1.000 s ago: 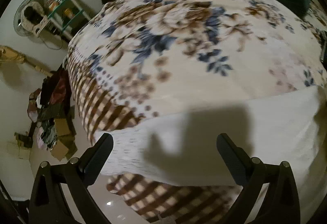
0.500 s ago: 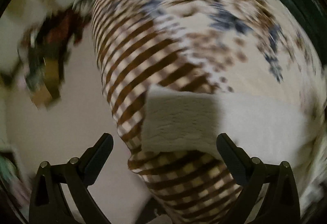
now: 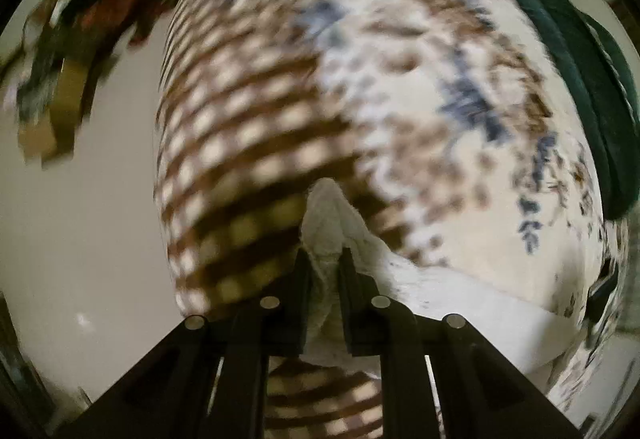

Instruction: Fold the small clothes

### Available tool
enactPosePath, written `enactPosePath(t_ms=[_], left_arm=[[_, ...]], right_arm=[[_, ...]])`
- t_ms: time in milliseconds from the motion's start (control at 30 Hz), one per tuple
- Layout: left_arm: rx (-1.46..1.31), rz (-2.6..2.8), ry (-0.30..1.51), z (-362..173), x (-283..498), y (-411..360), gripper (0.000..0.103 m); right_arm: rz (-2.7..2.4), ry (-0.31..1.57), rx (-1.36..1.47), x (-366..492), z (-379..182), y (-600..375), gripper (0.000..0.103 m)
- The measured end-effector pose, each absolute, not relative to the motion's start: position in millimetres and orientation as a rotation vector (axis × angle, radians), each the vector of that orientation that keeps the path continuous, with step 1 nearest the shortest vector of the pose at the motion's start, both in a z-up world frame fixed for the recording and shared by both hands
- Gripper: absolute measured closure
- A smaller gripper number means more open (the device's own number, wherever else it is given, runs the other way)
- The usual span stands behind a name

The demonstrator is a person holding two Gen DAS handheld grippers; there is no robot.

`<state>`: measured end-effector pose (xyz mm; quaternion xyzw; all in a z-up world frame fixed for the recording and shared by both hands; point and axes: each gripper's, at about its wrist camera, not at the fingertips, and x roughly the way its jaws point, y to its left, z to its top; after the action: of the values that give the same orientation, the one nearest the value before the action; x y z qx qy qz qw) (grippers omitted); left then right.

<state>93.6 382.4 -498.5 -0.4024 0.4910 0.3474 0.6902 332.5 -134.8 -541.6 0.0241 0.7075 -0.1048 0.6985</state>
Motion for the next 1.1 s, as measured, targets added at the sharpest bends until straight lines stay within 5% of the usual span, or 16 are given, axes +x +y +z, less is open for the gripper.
enactPosePath(t_ms=[167, 433, 767, 833, 933, 967, 1100], left_arm=[[-0.669, 0.675, 1.078, -442, 142, 362, 0.093], [-0.347, 0.381, 1.011, -369, 246, 219, 0.093], [-0.359, -0.037, 1.037, -371, 321, -46, 0.088], [-0.364, -0.034, 1.027, -374, 318, -66, 0.08], [-0.36, 0.017, 0.991, -375, 309, -54, 0.031], [-0.349, 0.066, 0.981, -375, 303, -38, 0.007], [-0.312, 0.255, 0.987, -380, 282, 11, 0.001]], right_arm=[[-0.253, 1.503, -0.034, 335, -530, -143, 0.012], [-0.246, 1.48, 0.142, 368, -512, -207, 0.012], [-0.234, 1.52, 0.321, 331, -518, -358, 0.012], [-0.199, 1.526, 0.349, 330, -516, -374, 0.012], [-0.114, 1.538, 0.426, 333, -512, -389, 0.012], [-0.077, 1.539, 0.467, 335, -511, -389, 0.012], [0.037, 1.505, 0.565, 354, -511, -362, 0.012]])
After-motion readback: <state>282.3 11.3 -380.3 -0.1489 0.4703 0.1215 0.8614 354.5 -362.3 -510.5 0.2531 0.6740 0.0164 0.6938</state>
